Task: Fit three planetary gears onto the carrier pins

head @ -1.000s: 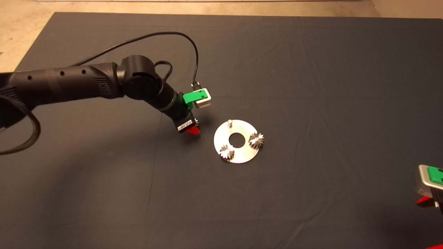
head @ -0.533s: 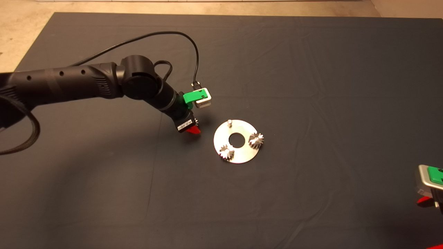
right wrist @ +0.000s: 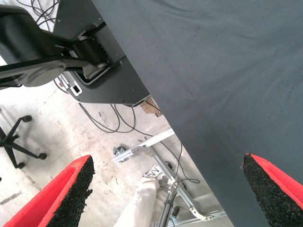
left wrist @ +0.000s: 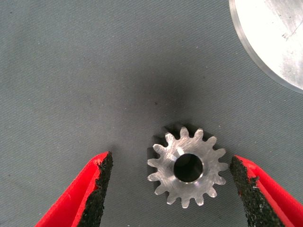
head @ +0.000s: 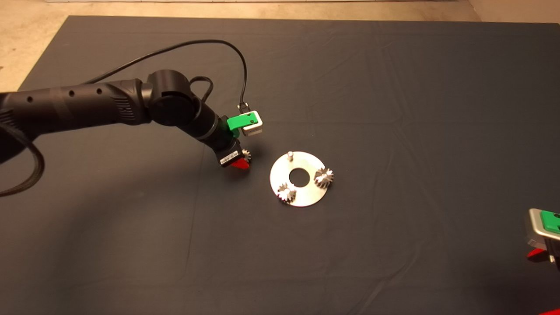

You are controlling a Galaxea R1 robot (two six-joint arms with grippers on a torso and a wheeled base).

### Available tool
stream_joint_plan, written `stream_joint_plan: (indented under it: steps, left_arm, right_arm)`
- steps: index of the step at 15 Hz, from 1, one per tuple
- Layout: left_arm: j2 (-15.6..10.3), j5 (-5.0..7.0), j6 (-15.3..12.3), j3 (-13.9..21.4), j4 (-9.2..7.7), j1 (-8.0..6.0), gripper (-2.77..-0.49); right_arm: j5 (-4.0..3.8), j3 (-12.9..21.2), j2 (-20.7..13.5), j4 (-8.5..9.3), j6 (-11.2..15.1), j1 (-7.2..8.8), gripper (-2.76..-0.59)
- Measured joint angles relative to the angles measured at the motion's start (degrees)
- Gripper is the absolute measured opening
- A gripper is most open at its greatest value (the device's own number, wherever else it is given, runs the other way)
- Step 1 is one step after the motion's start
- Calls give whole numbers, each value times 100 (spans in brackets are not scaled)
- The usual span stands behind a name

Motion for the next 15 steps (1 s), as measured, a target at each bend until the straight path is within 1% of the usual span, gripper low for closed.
stream_joint_plan:
  steps: [2,4,5,12,15]
  left_arm:
    - [-38,-33,5,83,0,2,-151]
    - [-116,-212,7,157,0,2,-159]
    - [-127,-232,7,174,0,2,-159]
    - [-123,-262,-4,257,-2,38,-159]
    - [-123,-278,-2,257,6,157,-159]
  right_arm:
    - [0,0,0,0,-1,0,-102]
    - [-1,0,0,0,0,0,-102]
    - [1,0,0,0,-1,0,-102]
    - [0,0,0,0,-1,0,-102]
    - [0,0,-2,0,0,0,-102]
